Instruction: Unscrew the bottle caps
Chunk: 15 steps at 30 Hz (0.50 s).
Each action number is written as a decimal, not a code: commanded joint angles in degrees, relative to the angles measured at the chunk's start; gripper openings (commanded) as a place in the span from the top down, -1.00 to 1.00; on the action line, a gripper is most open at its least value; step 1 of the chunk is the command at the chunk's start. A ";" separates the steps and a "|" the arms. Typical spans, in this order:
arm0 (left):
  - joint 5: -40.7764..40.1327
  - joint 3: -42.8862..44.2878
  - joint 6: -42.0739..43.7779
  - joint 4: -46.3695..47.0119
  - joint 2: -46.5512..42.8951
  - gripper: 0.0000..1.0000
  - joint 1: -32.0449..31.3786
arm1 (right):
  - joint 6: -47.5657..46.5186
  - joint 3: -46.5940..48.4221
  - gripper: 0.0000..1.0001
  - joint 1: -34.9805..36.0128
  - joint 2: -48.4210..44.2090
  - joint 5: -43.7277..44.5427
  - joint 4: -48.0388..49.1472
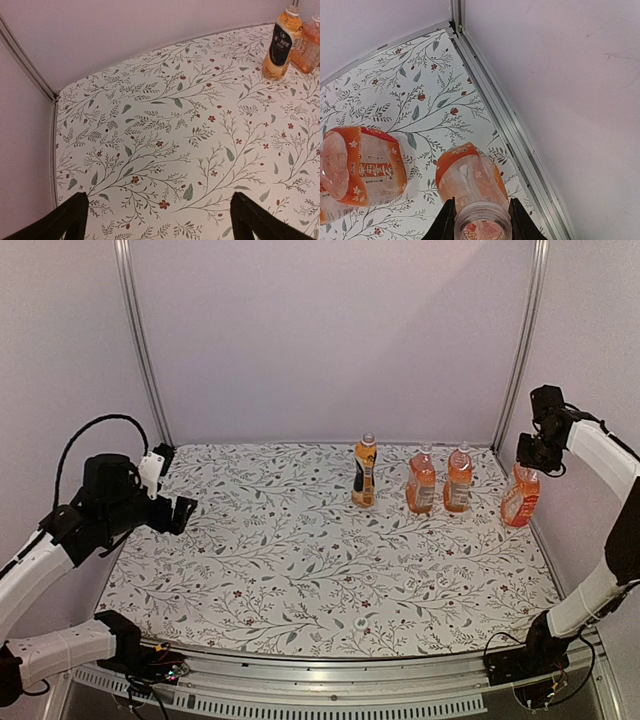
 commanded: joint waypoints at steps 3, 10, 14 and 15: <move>2.97 -3.18 -1.42 -0.08 -3.64 -0.99 3.84 | 0.85 3.75 1.00 -0.22 6.63 -6.07 6.95; 3.70 -5.31 -1.49 -0.42 -6.07 -0.99 5.67 | 1.20 10.04 1.00 -0.07 15.50 -7.32 6.72; 3.75 -5.82 -1.19 -0.53 -6.88 -0.99 6.65 | 0.91 12.05 1.00 0.53 19.13 -6.15 6.72; 3.88 -5.88 -1.20 -0.54 -6.89 -0.99 6.79 | 0.79 12.61 1.00 0.69 20.00 -6.11 6.70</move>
